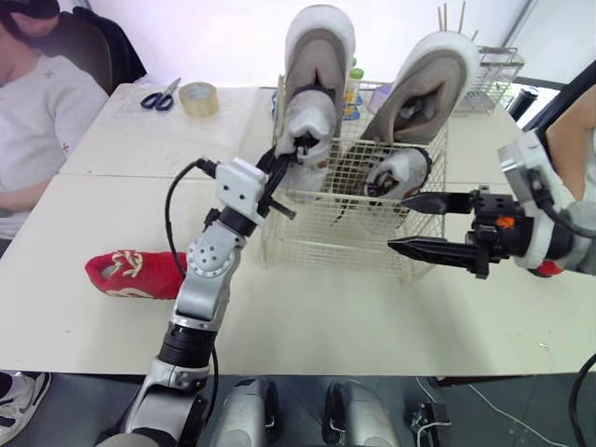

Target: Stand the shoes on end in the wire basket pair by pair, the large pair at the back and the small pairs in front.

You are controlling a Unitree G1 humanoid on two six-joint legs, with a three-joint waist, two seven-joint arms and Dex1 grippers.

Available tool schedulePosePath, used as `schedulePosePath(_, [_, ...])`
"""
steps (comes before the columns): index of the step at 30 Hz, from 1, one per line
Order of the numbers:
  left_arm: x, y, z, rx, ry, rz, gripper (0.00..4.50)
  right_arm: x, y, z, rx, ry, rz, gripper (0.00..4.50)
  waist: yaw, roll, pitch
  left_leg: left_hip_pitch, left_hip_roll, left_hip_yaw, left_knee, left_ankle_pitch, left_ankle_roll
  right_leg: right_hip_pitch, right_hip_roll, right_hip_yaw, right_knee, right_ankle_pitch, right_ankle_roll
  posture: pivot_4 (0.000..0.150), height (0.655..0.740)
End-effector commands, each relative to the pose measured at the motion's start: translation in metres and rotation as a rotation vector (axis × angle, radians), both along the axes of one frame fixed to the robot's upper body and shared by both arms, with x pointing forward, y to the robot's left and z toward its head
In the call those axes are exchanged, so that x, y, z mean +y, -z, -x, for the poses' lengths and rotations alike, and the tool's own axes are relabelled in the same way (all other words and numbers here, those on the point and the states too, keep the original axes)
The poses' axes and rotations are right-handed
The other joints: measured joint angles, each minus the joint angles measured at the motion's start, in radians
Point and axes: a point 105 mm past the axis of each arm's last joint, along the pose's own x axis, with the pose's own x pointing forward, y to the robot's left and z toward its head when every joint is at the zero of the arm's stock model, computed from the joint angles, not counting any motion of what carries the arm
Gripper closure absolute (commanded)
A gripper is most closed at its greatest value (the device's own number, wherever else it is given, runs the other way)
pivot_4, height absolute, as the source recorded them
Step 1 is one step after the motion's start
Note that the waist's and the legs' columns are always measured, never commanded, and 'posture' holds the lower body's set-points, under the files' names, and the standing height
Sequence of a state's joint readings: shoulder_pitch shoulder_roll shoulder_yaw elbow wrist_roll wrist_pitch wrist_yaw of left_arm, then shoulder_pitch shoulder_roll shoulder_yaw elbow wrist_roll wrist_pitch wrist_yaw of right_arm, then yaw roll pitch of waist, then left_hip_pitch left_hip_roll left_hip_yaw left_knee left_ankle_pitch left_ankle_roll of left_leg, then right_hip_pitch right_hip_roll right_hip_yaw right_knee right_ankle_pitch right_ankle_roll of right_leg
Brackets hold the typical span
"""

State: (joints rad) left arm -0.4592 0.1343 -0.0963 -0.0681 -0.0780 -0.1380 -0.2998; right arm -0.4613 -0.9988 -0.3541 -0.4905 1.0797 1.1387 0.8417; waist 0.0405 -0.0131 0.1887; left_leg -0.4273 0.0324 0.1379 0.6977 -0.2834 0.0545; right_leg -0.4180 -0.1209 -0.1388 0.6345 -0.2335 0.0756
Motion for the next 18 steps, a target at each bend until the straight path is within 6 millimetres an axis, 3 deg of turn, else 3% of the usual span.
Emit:
schedulePosePath(1, [0.0,0.024,-0.002,0.132,0.023,-0.013,4.41,0.0,-0.01,0.0,-0.05,-0.009,-0.016,0.0,-0.001,0.003,-0.002,0.0,0.0,0.0,0.0,0.0,0.0,0.0,0.0,0.0,0.0,0.0,0.0,0.15,0.74])
schedulePosePath(3, [-0.001,0.027,0.006,0.179,0.09,0.008,4.41,0.0,-0.009,-0.001,-0.05,-0.008,-0.015,0.0,-0.002,0.005,-0.003,0.0,0.0,0.0,0.0,0.0,0.0,0.001,0.0,0.0,0.0,0.0,0.0,0.15,0.74])
schedulePosePath(6, [-0.001,0.027,0.016,0.219,0.149,0.043,3.43,0.0,-0.009,-0.002,-0.05,-0.01,-0.016,0.0,-0.003,0.009,-0.005,0.0,0.0,0.0,0.0,0.0,0.0,0.0,0.0,0.0,0.0,0.0,0.0,0.15,0.74])
schedulePosePath(11, [0.012,0.027,0.03,0.279,0.126,0.101,1.0,-0.003,-0.007,-0.004,-0.044,-0.014,-0.018,0.0,-0.002,0.009,-0.005,0.0,0.0,0.0,0.0,0.0,0.0,0.001,0.0,0.0,-0.001,0.0,0.0,0.15,0.74])
schedulePosePath(18, [0.025,0.028,0.055,0.358,0.142,0.109,1.0,-0.003,-0.002,-0.01,-0.027,-0.047,-0.026,0.0,-0.003,0.009,-0.005,-0.001,0.0,0.0,0.0,-0.001,0.0,-0.001,0.0,0.0,-0.001,0.0,0.0,0.15,0.74])
